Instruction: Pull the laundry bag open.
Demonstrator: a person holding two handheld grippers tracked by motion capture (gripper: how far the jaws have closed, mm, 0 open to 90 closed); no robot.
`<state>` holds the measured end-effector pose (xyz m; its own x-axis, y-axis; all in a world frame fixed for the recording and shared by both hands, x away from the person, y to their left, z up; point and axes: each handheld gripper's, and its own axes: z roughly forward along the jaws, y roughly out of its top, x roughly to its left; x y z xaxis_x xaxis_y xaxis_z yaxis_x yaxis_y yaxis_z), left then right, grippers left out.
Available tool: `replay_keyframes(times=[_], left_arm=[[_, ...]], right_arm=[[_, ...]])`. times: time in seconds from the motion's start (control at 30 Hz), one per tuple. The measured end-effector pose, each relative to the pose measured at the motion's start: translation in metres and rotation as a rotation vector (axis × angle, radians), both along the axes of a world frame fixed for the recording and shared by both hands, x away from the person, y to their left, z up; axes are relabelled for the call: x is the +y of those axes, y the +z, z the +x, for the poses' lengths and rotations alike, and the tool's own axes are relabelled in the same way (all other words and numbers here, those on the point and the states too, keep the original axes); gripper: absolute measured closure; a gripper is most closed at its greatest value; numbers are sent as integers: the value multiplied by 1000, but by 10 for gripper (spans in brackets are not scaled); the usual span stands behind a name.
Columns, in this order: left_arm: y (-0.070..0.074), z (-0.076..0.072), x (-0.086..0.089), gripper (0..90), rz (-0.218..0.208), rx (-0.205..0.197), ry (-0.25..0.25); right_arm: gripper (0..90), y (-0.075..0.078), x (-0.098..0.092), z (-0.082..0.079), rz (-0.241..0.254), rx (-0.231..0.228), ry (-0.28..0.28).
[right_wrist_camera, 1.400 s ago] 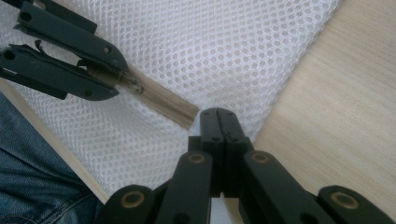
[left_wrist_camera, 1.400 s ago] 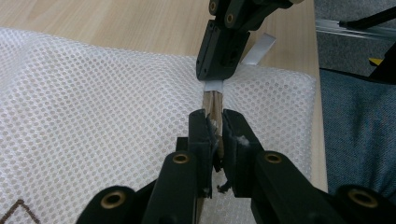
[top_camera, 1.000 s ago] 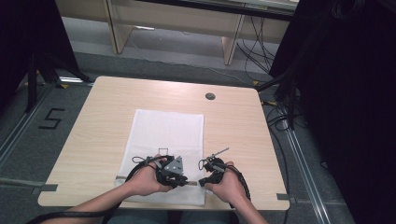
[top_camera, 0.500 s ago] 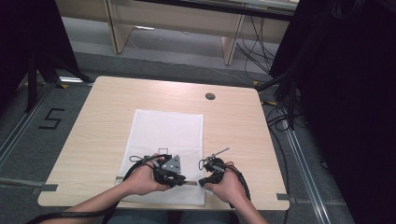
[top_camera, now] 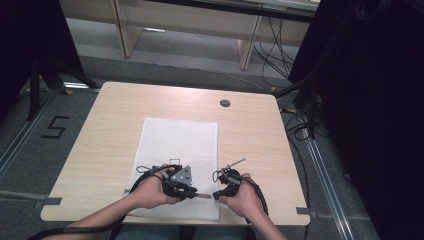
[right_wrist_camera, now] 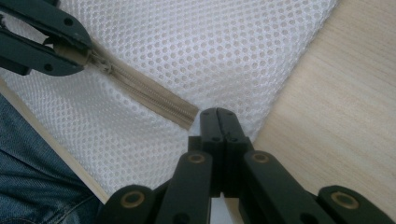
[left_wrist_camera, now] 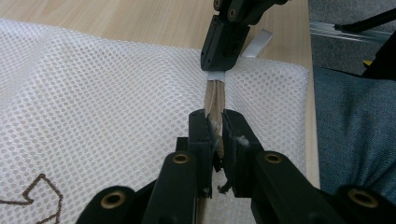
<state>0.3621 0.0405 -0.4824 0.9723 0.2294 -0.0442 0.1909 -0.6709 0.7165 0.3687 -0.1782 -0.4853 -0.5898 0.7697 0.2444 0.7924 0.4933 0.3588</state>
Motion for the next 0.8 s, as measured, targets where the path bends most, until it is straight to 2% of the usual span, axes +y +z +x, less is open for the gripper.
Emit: replay_keyframes(times=[0.23,0.27,0.3,0.33,0.4,0.43,0.63,0.67,0.8], left_arm=[[2,-1,4,822,-2,4,4],[3,1,5,822,4,-11,-13],[3,-1,5,822,-1,5,-1],[3,0,5,822,2,-7,-10],[3,-1,5,822,-1,3,-4],[4,-1,5,822,11,-5,-6],[6,-2,12,822,-7,-5,10],[6,-2,12,822,-4,-5,8],[6,-2,12,822,-6,-5,5]], right_arm=[[900,0,0,0,6,4,0],[900,0,0,0,0,1,-2],[900,0,0,0,0,0,-1],[900,0,0,0,6,4,1],[900,0,0,0,6,4,1],[900,0,0,0,5,2,2],[900,-1,0,0,7,6,4],[900,0,0,1,0,24,3],[900,0,0,0,5,12,7]])
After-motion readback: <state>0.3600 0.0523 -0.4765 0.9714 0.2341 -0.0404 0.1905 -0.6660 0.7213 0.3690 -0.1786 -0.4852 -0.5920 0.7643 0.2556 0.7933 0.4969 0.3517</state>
